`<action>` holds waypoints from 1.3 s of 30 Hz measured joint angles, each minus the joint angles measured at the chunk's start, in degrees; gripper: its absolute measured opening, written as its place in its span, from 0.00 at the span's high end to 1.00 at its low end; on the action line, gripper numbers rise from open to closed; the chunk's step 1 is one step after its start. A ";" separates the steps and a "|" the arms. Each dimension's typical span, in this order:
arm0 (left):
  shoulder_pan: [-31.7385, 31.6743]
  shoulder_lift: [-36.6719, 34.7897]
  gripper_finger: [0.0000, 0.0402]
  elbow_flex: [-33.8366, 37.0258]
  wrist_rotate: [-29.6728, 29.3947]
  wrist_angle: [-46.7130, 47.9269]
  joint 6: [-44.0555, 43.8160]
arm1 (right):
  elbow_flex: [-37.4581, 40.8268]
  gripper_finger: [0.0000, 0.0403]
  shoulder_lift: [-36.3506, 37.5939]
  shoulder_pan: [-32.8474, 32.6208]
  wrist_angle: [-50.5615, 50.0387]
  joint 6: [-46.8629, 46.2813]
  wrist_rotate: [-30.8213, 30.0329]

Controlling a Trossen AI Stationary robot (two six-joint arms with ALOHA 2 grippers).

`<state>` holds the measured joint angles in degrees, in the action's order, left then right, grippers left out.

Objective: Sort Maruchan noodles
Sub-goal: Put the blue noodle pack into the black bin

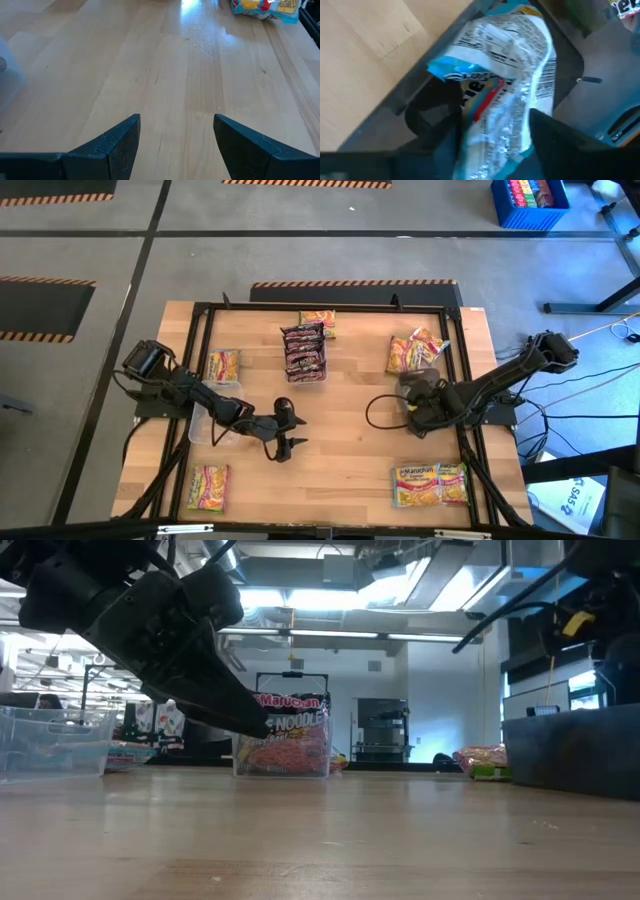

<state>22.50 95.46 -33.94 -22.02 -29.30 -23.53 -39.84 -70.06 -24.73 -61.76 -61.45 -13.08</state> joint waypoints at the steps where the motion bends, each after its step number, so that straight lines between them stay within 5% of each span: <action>1: 0.00 0.00 0.39 0.00 0.00 -0.08 0.00 | 0.20 0.53 0.00 0.00 0.39 0.19 -0.21; 7: 0.00 0.00 0.39 -0.02 0.00 -0.32 0.00 | 0.29 0.91 0.00 0.00 0.20 2.71 -0.51; 9: 0.00 0.00 0.39 -0.02 0.00 -0.32 0.07 | 0.29 0.97 0.00 0.00 0.12 3.63 -0.44; 28: 0.00 0.00 0.39 -0.02 0.22 -0.32 0.13 | -17.07 0.99 2.49 -0.04 -15.22 9.00 -3.82; 39: 0.00 0.00 0.39 -0.02 0.28 -0.37 0.21 | -20.97 0.99 1.33 -0.04 5.04 21.17 -2.81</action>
<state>22.50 95.46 -33.95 -21.74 -29.67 -23.32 -60.81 -68.73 -24.77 -56.73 -40.28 -15.89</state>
